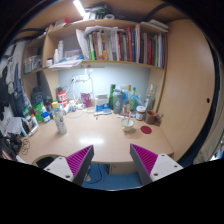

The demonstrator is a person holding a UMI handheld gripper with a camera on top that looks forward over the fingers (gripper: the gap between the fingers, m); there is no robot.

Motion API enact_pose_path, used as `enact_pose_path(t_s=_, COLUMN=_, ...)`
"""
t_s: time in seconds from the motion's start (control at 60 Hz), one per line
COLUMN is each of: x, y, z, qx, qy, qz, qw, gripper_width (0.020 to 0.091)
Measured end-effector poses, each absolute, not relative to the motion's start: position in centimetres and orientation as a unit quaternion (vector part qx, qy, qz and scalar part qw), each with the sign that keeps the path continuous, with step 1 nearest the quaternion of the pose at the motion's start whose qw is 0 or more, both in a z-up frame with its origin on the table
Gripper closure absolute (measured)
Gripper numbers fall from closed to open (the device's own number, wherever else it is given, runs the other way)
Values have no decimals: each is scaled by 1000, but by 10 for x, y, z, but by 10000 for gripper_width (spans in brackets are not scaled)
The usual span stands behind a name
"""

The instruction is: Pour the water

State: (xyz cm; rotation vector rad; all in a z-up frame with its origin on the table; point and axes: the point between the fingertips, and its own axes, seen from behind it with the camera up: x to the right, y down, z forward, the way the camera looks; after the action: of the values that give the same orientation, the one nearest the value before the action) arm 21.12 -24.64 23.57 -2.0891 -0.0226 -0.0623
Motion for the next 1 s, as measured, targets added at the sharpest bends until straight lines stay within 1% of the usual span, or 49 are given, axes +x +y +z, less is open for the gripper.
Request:
enact_pose_path(t_s=0.133, x=165, y=-237, z=232, qx=-851, qy=-47, qz=-19, qw=523, gripper_width=273)
enact_pose_path(t_s=0.3, x=100, y=-200, z=202, qx=-845, qy=-76, qz=11, qw=528, gripper_width=273)
enact_pose_path(t_s=0.683, x=-96, y=-26, z=135, qx=-770, qy=-155, qz=121, qw=606, gripper_width=265)
enact_pose_path(t_s=0.883, x=-147, y=48, z=95, qx=-776, qy=-130, qz=142, qw=600, gripper_width=269)
enact_pose_path(t_s=1.0, x=-161, y=81, z=81, qx=-775, qy=-113, qz=135, qw=606, gripper_width=272)
